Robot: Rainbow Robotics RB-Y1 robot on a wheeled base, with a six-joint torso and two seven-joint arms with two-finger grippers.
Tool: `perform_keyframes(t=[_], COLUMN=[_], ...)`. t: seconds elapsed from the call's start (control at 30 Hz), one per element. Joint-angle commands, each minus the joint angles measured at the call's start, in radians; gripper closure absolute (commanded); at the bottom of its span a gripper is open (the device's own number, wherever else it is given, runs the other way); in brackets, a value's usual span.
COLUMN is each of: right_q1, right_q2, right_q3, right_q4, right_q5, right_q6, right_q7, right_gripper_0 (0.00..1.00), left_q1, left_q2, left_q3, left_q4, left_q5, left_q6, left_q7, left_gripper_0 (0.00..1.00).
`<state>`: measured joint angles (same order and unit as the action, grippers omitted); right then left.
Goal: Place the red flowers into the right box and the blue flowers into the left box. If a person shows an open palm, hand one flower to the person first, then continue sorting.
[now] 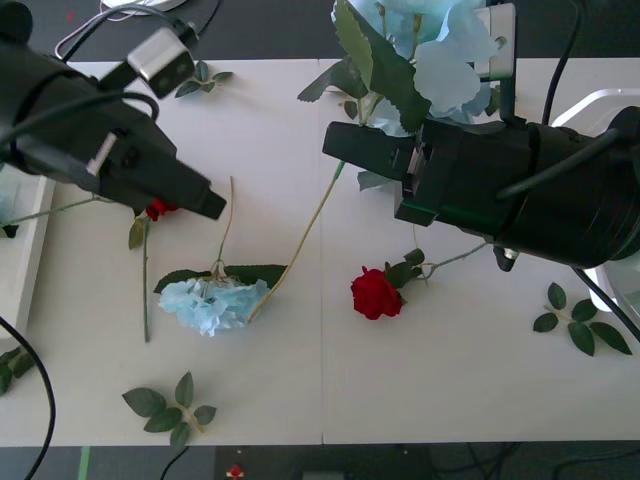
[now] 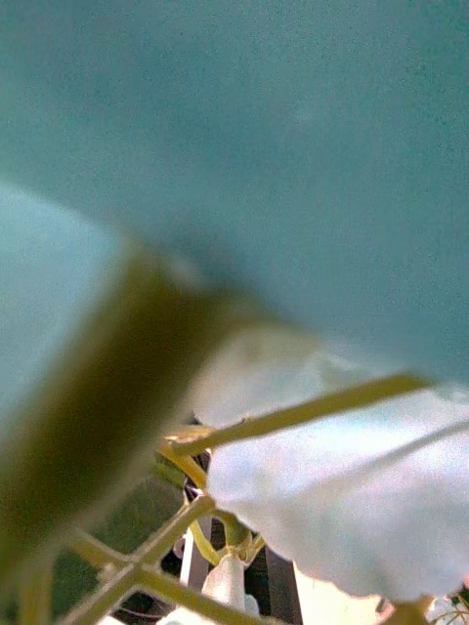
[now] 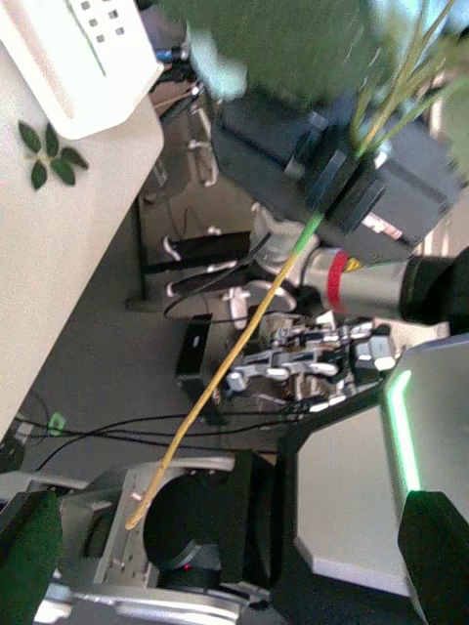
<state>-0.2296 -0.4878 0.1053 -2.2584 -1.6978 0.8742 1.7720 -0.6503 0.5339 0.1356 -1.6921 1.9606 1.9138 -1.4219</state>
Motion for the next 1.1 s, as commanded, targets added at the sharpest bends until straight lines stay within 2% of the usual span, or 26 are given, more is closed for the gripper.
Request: perform_keyframes(t=[0.03,0.33,0.5,0.63,0.9,0.93,0.97,1.0,1.1], right_q1=[-0.034,-0.034,-0.034,-0.034,-0.034,-0.034,-0.034,-0.034,-0.034], right_q2=[0.035,0.037,0.038,0.046,0.055,0.057,0.057,0.058,0.061], right_q3=[-0.001,-0.001,-0.001,0.001,-0.001,-0.001,-0.001,0.001,0.002], right_q4=[-0.01,-0.01,-0.01,-0.01,-0.01,-0.01,-0.01,-0.01,-0.01], right_q5=[-0.013,-0.023,-0.025,-0.025,-0.026,-0.025,-0.025,-0.025,-0.026], right_q6=[-0.014,-0.014,-0.014,-0.014,-0.014,-0.014,-0.014,-0.014,-0.012], right_q7=[0.055,0.058,0.061,0.063,0.067,0.069,0.069,0.069,0.072], right_gripper_0=[1.0,1.0,1.0,1.0,1.0,1.0,1.0,1.0,1.0], left_q1=[0.041,0.124,0.15,0.176,0.21,0.21,0.21,0.21,0.21], left_q2=[0.024,0.069,0.072,0.077,0.083,0.083,0.083,0.083,0.086], left_q3=[-0.03,-0.156,-0.206,-0.261,-0.337,-0.349,-0.36,-0.366,-0.366], left_q4=[-0.103,-0.227,-0.255,-0.287,-0.344,-0.347,-0.351,-0.353,-0.348], left_q5=[0.02,0.06,0.057,0.053,-0.054,-0.058,-0.065,-0.069,-0.069], left_q6=[-0.006,-0.263,-0.332,-0.443,-0.615,-0.633,-0.657,-0.671,-0.68], left_q7=[0.008,0.003,-0.009,-0.028,-0.041,-0.054,-0.08,-0.101,-0.114], left_gripper_0=[0.0,0.0,0.0,0.0,0.0,0.12,0.47,0.99,1.0])
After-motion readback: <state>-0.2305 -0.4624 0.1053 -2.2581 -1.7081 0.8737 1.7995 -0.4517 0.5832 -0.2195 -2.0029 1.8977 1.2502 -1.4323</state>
